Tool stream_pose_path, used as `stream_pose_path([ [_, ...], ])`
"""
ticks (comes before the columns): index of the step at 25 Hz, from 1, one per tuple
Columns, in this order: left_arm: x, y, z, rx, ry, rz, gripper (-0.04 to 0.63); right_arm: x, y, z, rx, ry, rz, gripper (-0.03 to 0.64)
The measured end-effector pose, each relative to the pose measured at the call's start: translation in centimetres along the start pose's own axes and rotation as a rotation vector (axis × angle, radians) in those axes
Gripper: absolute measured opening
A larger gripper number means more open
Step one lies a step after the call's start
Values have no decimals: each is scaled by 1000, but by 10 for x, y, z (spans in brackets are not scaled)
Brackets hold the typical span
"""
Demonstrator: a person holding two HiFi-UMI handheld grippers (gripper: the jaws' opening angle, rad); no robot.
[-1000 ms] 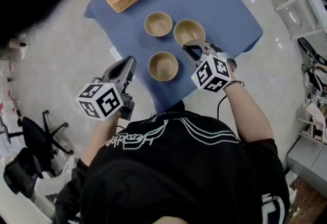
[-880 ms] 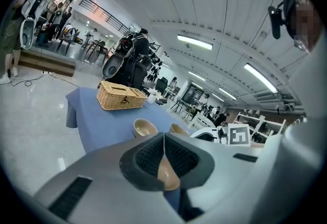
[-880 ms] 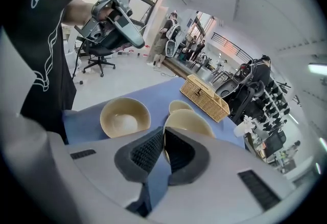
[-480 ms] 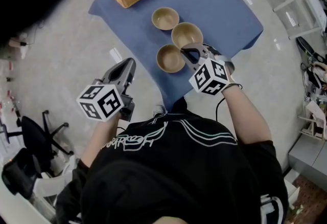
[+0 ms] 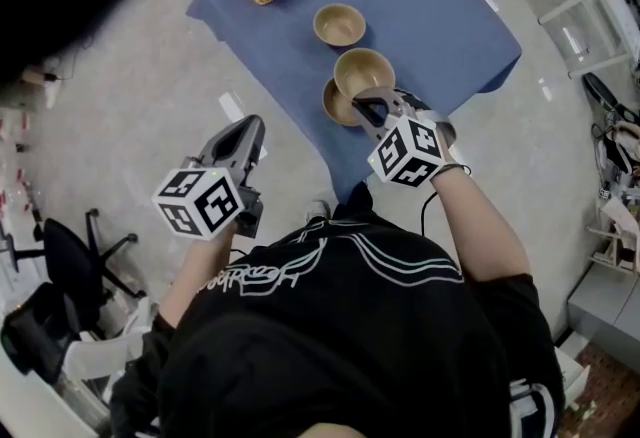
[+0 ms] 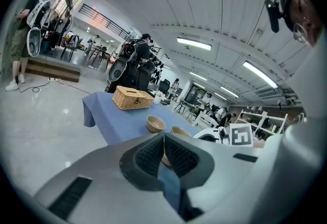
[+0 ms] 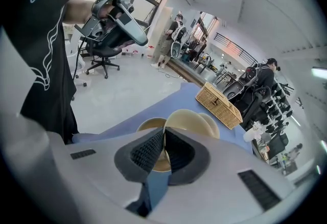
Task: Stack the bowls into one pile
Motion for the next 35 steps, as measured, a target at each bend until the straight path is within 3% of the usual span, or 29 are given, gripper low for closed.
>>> stream_pose_path([
  [25, -32, -30, -7, -7, 29, -29, 28, 35, -17, -47, 30, 43, -59, 41],
  [29, -29, -29, -6, -9, 28, -23, 28, 32, -16, -46, 27, 75, -50, 120],
  [35, -21, -22, -3, -8, 23, -2, 28, 18, -7, -31, 21, 101, -25, 138],
])
Point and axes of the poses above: the fingertips, and each gripper's own axes: x forward along the fingers, z to its right, y out of its top, the point moved 10 cm from there along -x, backward along the fingers, and after that the axes turned 13 degrees about x, right-handed, at the moved point
